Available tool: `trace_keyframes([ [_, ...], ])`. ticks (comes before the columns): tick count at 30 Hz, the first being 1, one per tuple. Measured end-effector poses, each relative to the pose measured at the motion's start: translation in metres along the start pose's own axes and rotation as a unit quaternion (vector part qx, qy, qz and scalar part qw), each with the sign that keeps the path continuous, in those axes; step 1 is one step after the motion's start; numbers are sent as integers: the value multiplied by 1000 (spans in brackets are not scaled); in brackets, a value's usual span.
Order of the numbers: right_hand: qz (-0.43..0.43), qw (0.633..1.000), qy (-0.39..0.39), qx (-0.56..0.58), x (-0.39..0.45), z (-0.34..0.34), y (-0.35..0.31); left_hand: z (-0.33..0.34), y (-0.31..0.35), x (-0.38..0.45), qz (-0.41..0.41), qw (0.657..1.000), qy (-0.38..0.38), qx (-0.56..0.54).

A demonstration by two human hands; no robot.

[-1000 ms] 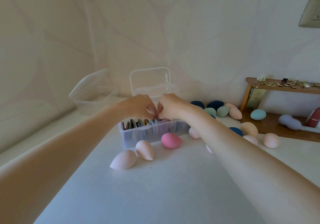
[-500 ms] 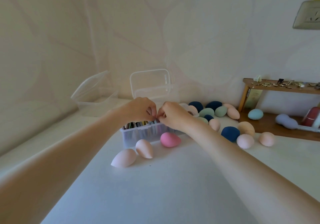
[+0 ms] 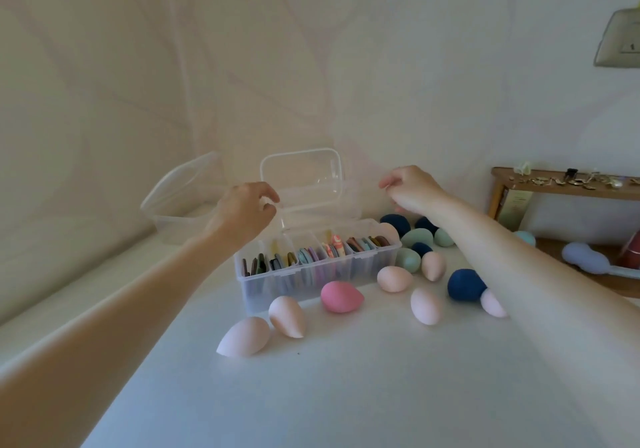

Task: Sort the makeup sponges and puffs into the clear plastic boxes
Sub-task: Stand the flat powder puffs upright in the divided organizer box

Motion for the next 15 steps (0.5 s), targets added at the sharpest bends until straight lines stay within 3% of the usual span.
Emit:
trace_keyframes([
  [4, -66, 997, 3, -32, 8, 24, -14, -2, 0, 4, 16, 999, 41, 25],
  [6, -72, 996, -16, -55, 13, 34, -18, 4, -1, 10, -13, 999, -3, 40],
  [9, 4, 998, -53, -27, 20, 45, -7, 15, -8, 9, -58, 992, -75, 78],
  [13, 40, 995, -89, 26, 18, 56, 6, 30, -14, -6, -32, 983, -163, 74],
  [15, 37, 994, -101, 30, 16, 58, 5, 32, -11, -9, -8, 983, -157, 97],
])
Point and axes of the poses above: each hand's wrist, its own x-axis towards the middle knuckle, its own z-axis out of the palm, y = z × x, the point moved 4 cm from there along x, towards the middle knuckle, and after that the axes turned 8 degrees about -y, right-handed, at the moved point
